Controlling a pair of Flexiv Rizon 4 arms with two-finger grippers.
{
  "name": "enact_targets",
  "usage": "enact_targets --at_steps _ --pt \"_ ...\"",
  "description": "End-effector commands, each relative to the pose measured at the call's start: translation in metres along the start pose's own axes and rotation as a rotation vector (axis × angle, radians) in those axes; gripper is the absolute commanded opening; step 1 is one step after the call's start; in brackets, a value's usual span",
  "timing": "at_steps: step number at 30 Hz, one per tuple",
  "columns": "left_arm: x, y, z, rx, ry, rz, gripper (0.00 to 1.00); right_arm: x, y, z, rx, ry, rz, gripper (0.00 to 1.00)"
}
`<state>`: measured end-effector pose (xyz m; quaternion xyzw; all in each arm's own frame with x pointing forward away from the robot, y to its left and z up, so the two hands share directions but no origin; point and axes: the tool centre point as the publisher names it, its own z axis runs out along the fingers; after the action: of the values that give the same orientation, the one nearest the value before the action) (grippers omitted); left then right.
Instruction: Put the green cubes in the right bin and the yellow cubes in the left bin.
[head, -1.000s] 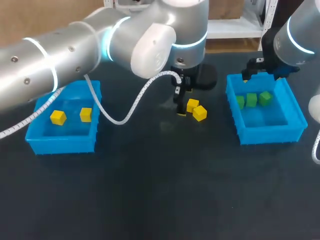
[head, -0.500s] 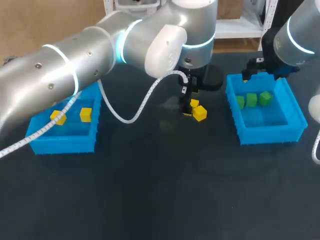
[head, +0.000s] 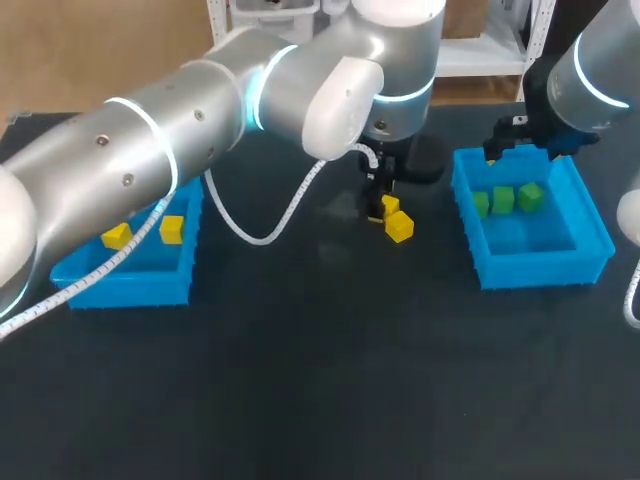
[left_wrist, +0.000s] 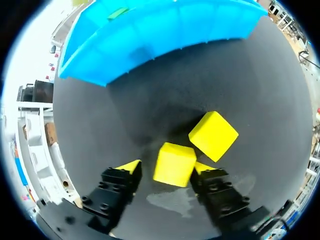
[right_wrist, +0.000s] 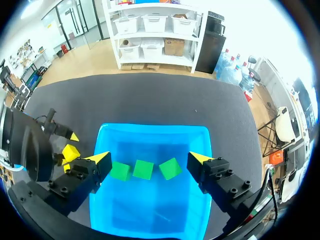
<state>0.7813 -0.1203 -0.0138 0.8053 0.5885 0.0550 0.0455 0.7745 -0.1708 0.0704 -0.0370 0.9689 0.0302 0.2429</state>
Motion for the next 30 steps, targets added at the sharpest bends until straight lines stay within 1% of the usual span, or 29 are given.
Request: enact_targets --at_steps 1,5,9,13,18,21,24,27,30 --pt "0.009 -0.009 -0.003 -0.015 -0.016 -0.018 0.0 0.001 0.0 0.0 0.002 -0.004 0.001 1.0" --pt "0.019 -0.007 -0.014 -0.034 -0.031 -0.088 0.0 0.001 0.0 0.0 0.002 -0.004 0.001 1.0" --pt "0.035 -0.004 -0.038 -0.054 -0.066 -0.166 0.0 0.001 0.0 0.0 0.002 -0.004 0.001 1.0" --pt "0.058 0.003 -0.062 -0.087 -0.098 -0.25 0.0 0.001 0.0 0.0 0.002 -0.004 0.001 1.0" --pt "0.095 0.0 -0.094 -0.116 -0.11 -0.376 0.0 0.001 0.0 0.0 0.002 -0.004 0.001 1.0" --pt "0.121 -0.008 -0.113 -0.131 -0.119 -0.46 0.0 0.001 0.0 0.0 0.002 -0.004 0.001 1.0" --pt "0.149 -0.019 -0.126 -0.144 -0.12 -0.546 0.0 0.001 0.0 0.0 0.002 -0.004 0.001 1.0" --pt "0.181 -0.033 -0.136 -0.164 -0.104 -0.628 0.0 0.001 0.0 0.0 0.002 -0.004 0.001 1.0" --pt "0.217 -0.052 -0.144 -0.174 -0.085 -0.72 0.0 0.001 0.0 0.0 0.002 -0.004 0.001 1.0"
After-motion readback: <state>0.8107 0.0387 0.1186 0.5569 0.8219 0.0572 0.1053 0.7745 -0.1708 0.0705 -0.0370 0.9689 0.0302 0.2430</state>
